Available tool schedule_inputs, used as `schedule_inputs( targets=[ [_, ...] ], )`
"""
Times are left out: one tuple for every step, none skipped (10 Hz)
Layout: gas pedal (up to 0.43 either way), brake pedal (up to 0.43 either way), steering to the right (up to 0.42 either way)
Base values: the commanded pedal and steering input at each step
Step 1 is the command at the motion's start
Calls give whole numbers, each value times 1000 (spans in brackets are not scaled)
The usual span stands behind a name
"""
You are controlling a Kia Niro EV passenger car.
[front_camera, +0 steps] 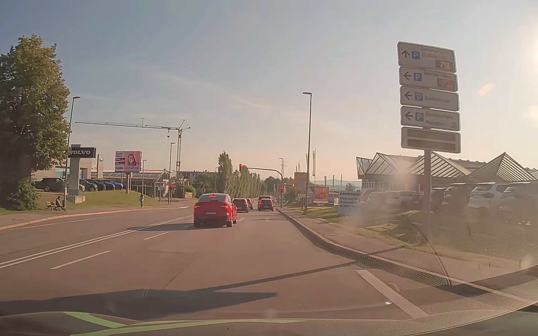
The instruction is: Follow the waypoints while adhering to traffic rules and regulations
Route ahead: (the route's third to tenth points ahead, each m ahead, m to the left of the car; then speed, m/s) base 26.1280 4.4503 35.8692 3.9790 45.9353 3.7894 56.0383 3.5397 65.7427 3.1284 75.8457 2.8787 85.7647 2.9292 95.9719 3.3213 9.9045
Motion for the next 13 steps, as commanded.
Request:
schedule_inputs(
  targets=[
    [0, 226, -7],
    [0, 232, -6],
    [0, 232, -5],
    [0, 232, -5],
    [0, 232, -2],
    [0, 232, 3],
    [0, 232, 4],
    [0, 232, 4],
    [0, 232, 4],
    [0, 232, 4],
    [0, 232, 6],
    [0, 232, 7],
    [0, 232, 7]
  ],
)
